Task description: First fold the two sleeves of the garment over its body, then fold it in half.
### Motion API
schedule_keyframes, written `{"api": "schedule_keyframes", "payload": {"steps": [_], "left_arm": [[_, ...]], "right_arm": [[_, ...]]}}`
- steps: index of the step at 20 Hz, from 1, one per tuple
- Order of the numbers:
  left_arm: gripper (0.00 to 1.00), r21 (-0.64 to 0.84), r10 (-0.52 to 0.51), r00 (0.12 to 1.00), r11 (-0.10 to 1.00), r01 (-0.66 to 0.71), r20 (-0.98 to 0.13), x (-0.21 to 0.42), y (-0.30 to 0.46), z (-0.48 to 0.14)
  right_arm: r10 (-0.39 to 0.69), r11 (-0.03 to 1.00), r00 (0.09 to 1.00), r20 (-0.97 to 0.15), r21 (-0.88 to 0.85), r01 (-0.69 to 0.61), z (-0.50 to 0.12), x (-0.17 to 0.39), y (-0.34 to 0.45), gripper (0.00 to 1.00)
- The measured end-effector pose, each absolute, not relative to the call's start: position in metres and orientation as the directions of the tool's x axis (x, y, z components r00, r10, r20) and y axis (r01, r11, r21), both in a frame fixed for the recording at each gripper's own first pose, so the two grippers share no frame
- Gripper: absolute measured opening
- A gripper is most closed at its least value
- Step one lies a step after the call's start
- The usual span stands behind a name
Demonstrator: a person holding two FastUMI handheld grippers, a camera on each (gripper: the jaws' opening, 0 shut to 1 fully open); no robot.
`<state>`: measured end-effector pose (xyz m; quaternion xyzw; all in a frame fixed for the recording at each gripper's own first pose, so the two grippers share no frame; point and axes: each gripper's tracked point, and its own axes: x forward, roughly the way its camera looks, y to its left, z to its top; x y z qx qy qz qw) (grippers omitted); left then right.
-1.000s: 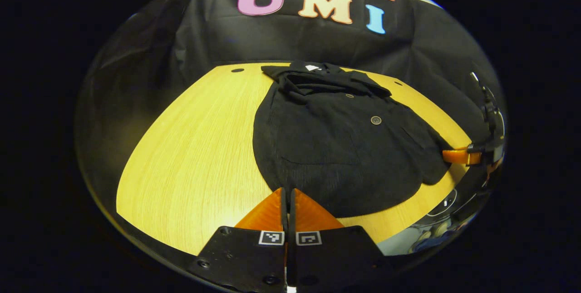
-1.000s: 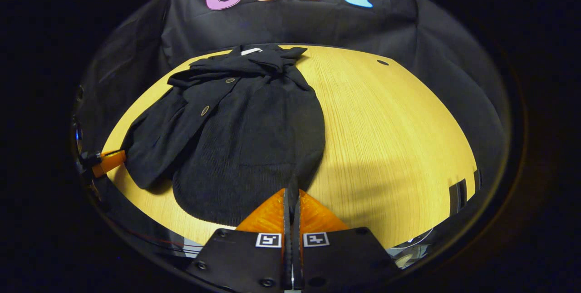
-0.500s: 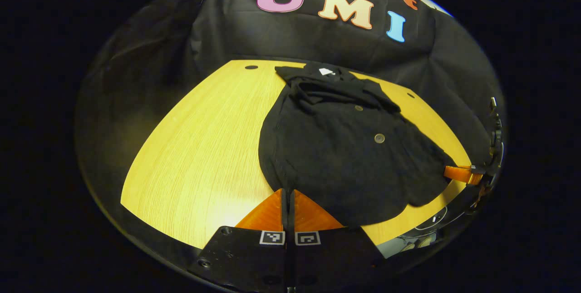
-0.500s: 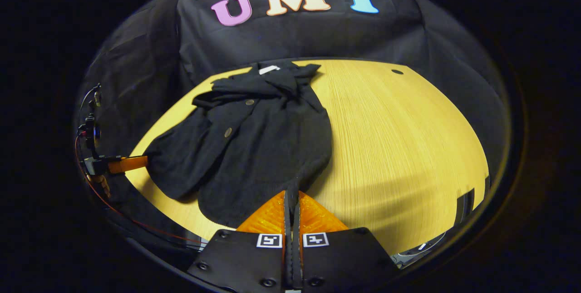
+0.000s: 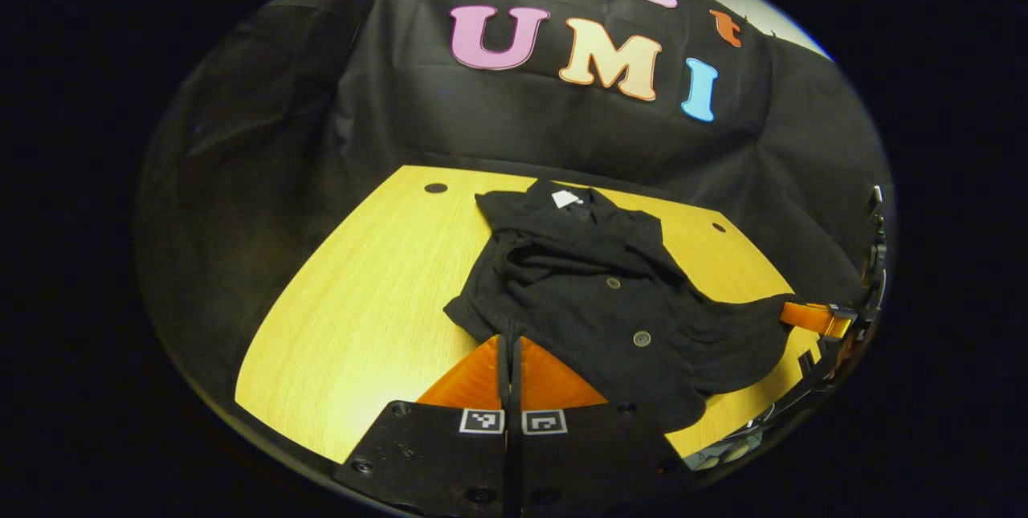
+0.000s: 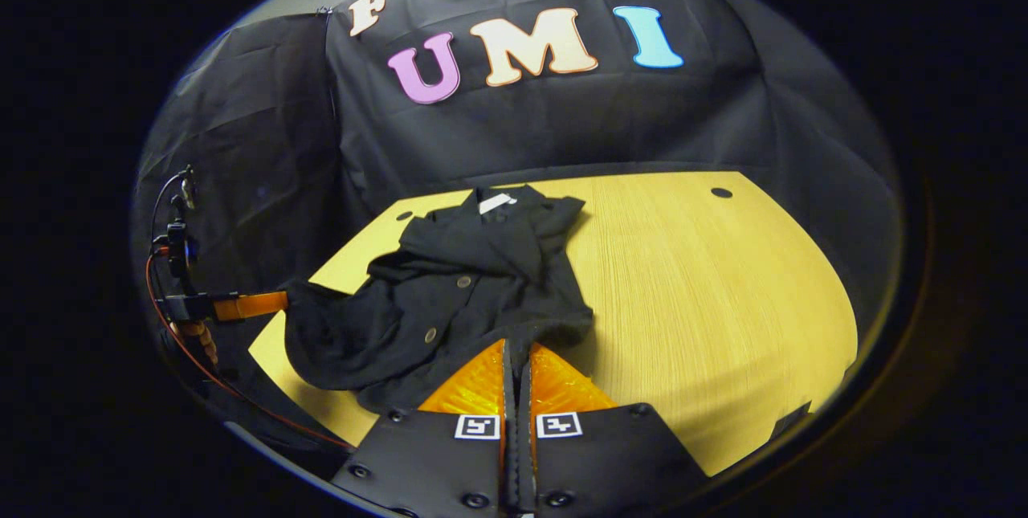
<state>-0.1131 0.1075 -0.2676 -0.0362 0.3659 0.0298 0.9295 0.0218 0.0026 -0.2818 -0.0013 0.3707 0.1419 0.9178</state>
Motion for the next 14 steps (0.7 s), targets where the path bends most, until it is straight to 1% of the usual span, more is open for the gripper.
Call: {"api": "schedule_keyframes", "payload": {"steps": [7,13,14], "left_arm": [[0.0,-0.066,0.016,0.788,0.995,-0.071,-0.615,-0.048,0.118,-0.238],[0.0,-0.077,0.011,0.815,0.995,-0.067,-0.58,0.01,0.132,-0.23],[0.0,-0.075,0.009,0.818,0.995,-0.063,-0.575,0.02,0.133,-0.231]], "right_arm": [[0.283,0.951,0.749,-0.6,0.076,-0.299,-0.238,0.095,0.033,0.02],[0.288,0.95,0.784,-0.55,0.063,-0.305,-0.214,0.153,0.054,0.02],[0.285,0.951,0.788,-0.546,0.061,-0.302,-0.213,0.16,0.056,0.0]]}}
